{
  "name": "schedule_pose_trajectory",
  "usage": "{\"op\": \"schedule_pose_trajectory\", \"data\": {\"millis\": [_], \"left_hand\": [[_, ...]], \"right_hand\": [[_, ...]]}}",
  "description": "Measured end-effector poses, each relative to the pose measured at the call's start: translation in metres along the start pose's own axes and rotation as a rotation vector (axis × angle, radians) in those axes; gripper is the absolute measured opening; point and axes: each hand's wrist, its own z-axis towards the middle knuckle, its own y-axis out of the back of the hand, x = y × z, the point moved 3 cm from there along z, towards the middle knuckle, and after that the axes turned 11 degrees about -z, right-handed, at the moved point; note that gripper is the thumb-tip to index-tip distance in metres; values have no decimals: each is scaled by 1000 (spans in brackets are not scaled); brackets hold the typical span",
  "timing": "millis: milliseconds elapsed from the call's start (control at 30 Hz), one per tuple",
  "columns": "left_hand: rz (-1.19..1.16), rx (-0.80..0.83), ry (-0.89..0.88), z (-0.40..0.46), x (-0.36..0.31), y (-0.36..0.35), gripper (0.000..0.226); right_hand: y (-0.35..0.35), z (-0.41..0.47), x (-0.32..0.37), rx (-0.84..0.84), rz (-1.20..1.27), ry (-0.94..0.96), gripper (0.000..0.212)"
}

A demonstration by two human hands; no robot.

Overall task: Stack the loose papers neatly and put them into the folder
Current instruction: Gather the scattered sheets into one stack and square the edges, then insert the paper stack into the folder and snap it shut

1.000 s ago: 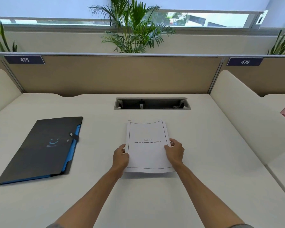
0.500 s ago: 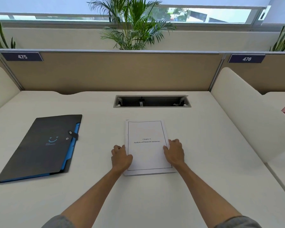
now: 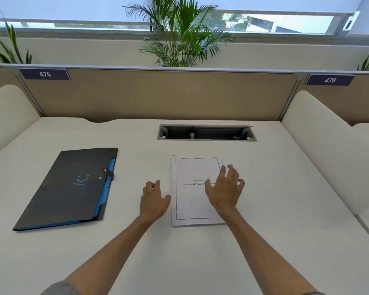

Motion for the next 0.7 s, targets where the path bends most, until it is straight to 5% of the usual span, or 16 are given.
{"op": "schedule_pose_trajectory", "data": {"millis": [367, 700], "left_hand": [[-75, -91, 8, 1, 49, 58, 63], [-16, -258, 40, 9, 102, 142, 58]], "right_hand": [[2, -36, 86, 92, 266, 303, 62], [4, -65, 171, 216, 422, 395, 60]]}}
